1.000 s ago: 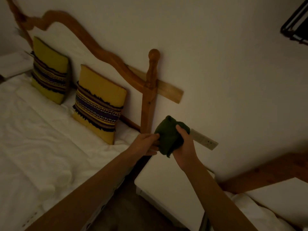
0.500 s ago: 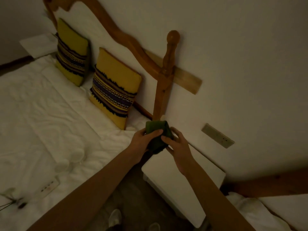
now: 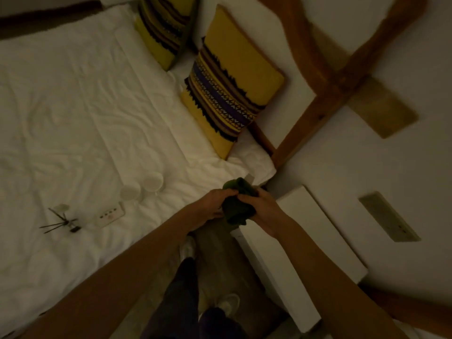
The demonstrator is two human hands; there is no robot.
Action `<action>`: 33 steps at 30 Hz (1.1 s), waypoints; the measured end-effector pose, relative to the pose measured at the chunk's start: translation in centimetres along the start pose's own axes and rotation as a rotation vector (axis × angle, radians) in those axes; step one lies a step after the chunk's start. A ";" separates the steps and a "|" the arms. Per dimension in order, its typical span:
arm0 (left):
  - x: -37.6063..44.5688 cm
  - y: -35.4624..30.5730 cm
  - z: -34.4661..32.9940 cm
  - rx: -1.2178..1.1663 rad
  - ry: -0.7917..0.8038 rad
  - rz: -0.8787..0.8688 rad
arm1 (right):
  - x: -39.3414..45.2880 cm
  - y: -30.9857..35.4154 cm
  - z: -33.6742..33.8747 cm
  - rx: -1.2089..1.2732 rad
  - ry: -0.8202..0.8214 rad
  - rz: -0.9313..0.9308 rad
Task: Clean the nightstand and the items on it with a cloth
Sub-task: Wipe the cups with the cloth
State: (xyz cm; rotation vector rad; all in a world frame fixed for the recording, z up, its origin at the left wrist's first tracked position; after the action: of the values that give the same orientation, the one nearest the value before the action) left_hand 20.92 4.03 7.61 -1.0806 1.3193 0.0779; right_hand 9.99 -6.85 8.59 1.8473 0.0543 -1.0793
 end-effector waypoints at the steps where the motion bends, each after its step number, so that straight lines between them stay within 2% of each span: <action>1: 1.1 0.1 1.9 0.016 -0.015 0.022 | 1.6 -0.1 -1.3 -0.019 -0.011 -0.032; 4: 3.7 0.5 7.2 0.193 -0.087 0.006 | 5.4 -0.5 -4.4 -0.038 -0.033 -0.096; 9: 8.3 1.8 17.2 0.744 -0.381 -0.108 | 12.4 -1.3 -8.6 -0.050 -0.108 -0.164; 12: 11.9 1.9 22.3 0.940 -0.506 -0.145 | 16.2 -2.7 -9.7 -0.096 -0.168 -0.172; 14: 14.3 2.2 24.6 1.007 -0.542 -0.149 | 18.0 -3.9 -9.7 -0.135 -0.190 -0.172; 17: 17.9 3.5 26.5 1.127 -0.508 -0.042 | 20.0 -5.4 -9.0 -0.209 -0.198 -0.198; 20: 20.2 4.7 27.0 1.136 -0.440 0.071 | 21.1 -6.3 -7.7 -0.301 -0.184 -0.202; 23: 21.6 4.9 26.7 1.155 -0.517 0.082 | 21.6 -6.6 -6.0 -0.341 -0.197 -0.194; 26: 22.2 4.2 26.7 1.122 -0.612 0.033 | 21.5 -6.8 -4.4 -0.308 -0.226 -0.176; 29: 21.6 2.9 26.6 1.060 -0.592 -0.002 | 20.7 -6.3 -3.4 -0.256 -0.242 -0.158; 33: 19.2 0.1 24.6 0.904 -0.565 -0.168 | 18.5 -4.0 -3.3 -0.271 -0.258 -0.042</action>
State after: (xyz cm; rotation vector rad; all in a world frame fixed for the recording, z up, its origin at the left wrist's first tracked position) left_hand 45.05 10.70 -11.09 -0.3359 0.6140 -0.2980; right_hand 21.53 -9.42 -6.52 1.4619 0.0844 -1.2658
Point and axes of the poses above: each hand's wrist, its own x-axis towards the middle knuckle, its own z-axis out of the back of the hand, y = z × x, the point moved 2 cm from there along x, towards the middle knuckle, and after that the axes turned 1 degree about -y, right-handed, at the moved point
